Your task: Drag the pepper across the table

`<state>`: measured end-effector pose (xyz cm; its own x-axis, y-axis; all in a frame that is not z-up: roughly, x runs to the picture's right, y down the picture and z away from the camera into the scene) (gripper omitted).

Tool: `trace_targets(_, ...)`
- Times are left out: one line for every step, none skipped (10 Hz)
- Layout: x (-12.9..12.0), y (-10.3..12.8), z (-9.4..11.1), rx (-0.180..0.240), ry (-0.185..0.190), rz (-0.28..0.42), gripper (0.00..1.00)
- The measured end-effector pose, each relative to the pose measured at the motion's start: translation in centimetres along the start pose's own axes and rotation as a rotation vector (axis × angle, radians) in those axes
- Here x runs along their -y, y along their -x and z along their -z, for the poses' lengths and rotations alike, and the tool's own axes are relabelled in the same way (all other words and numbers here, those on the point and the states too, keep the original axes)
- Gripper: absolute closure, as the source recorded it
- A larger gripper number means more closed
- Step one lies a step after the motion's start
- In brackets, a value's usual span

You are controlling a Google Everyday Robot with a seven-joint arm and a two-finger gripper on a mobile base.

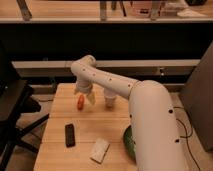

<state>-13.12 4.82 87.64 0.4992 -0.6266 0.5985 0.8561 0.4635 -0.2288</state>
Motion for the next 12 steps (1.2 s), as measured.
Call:
trace_targets(0.2,-0.1,-0.4,0.004,0.001,0.003,0.2)
trace_targets(0.3,-0.1,-1.0,0.008,0.005,0.007,0.2)
trace_targets(0.2,0.0,-1.6,0.013,0.011,0.009,0.2)
trace_targets(0.3,0.0,-2.6,0.018,0.014,0.014,0.2)
trace_targets(0.4,-0.1,-3.1,0.019,0.016,0.018,0.2)
trace_targets(0.6,-0.2,-3.4,0.021,0.016,0.023,0.2)
trace_targets(0.6,-0.3,-3.6,0.022,0.016,0.026,0.2)
trace_targets(0.6,-0.4,-3.8,0.024,0.022,0.029,0.2)
trace_targets(0.5,-0.5,-4.0,0.027,0.031,0.034,0.2)
trace_targets(0.5,-0.6,-4.3,0.028,0.036,0.036,0.2)
trace_targets(0.4,-0.7,-4.7,0.029,0.04,0.038,0.2)
trace_targets(0.3,-0.8,-4.9,0.03,0.045,0.04,0.2)
